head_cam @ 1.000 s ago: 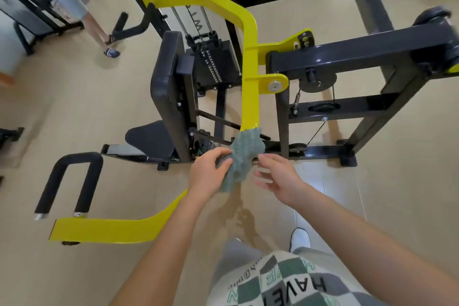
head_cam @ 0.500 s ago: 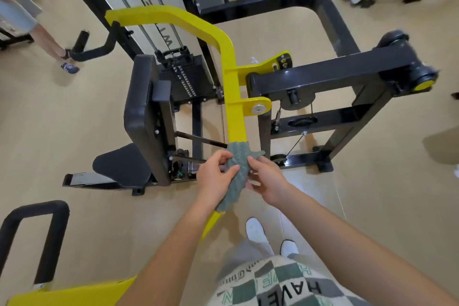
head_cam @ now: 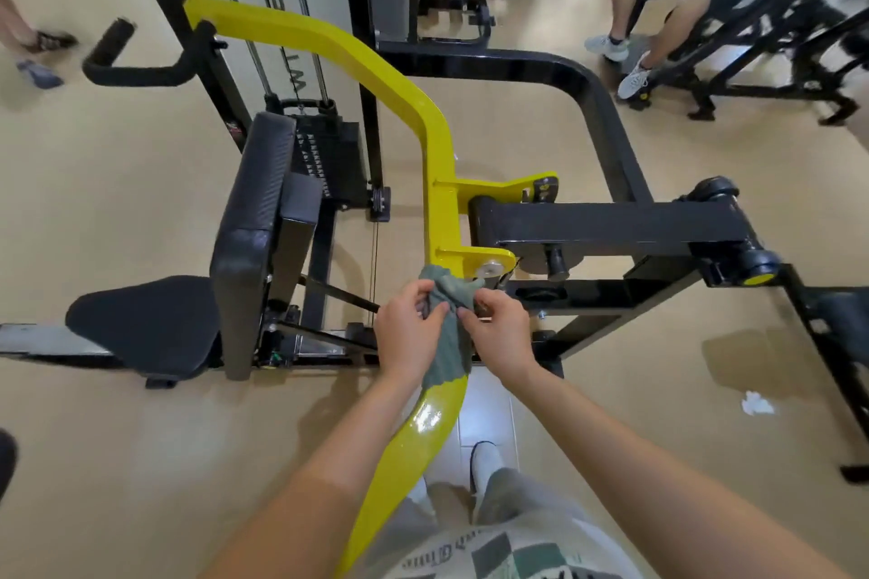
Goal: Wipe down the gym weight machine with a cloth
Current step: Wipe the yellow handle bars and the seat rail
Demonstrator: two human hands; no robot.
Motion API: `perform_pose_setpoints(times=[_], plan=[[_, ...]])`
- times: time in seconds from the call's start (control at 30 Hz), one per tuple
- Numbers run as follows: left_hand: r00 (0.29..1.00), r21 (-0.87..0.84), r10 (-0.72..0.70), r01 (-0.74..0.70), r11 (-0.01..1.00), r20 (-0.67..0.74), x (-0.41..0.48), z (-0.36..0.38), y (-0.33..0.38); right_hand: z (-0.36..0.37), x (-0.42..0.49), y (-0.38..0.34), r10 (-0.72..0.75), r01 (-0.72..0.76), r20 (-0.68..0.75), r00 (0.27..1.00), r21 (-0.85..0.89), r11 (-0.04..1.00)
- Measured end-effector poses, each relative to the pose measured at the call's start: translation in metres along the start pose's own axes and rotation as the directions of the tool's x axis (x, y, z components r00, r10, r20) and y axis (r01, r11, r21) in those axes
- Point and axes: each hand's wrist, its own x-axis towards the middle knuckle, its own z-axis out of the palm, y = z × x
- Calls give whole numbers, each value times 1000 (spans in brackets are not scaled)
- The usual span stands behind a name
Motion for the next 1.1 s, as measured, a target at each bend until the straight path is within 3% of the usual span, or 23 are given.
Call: perform_pose_setpoints(times=[0.1,0.27,0.33,0.4,0.5,0.63,0.8,0.93,1.1], plan=[[997,-28,14,-16,999,-72,14,2,3,-5,18,-5,-167,148,-111,980,-165,975],[986,-117,30,-50,992,-165,45,1,15,-26,70,-22,-333,296,-186,925,-198,934],[997,-126,18,-27,992,-75,61,5,20,-34,99,-27,-352,332,-59,934,-217,918],[999,-80,-22,25,996,31,75,11,18,-38,123,-24,-362,396,180,915,-219,892],[995,-25,-90,92,995,46,84,13,24,-39,146,-10,-469,575,412,782,-183,798],[983,-97,-164,171,980,83,96,14,29,-31,177,3,-658,761,415,629,-153,631],[976,-115,-216,216,970,15,126,27,27,-19,220,-4,-763,897,472,441,-206,391],[974,-166,-226,220,961,-19,150,37,31,-17,254,-20,-796,919,469,382,-284,274],[982,-186,-188,190,964,25,173,44,20,-13,259,-24,-807,922,452,380,-257,289]])
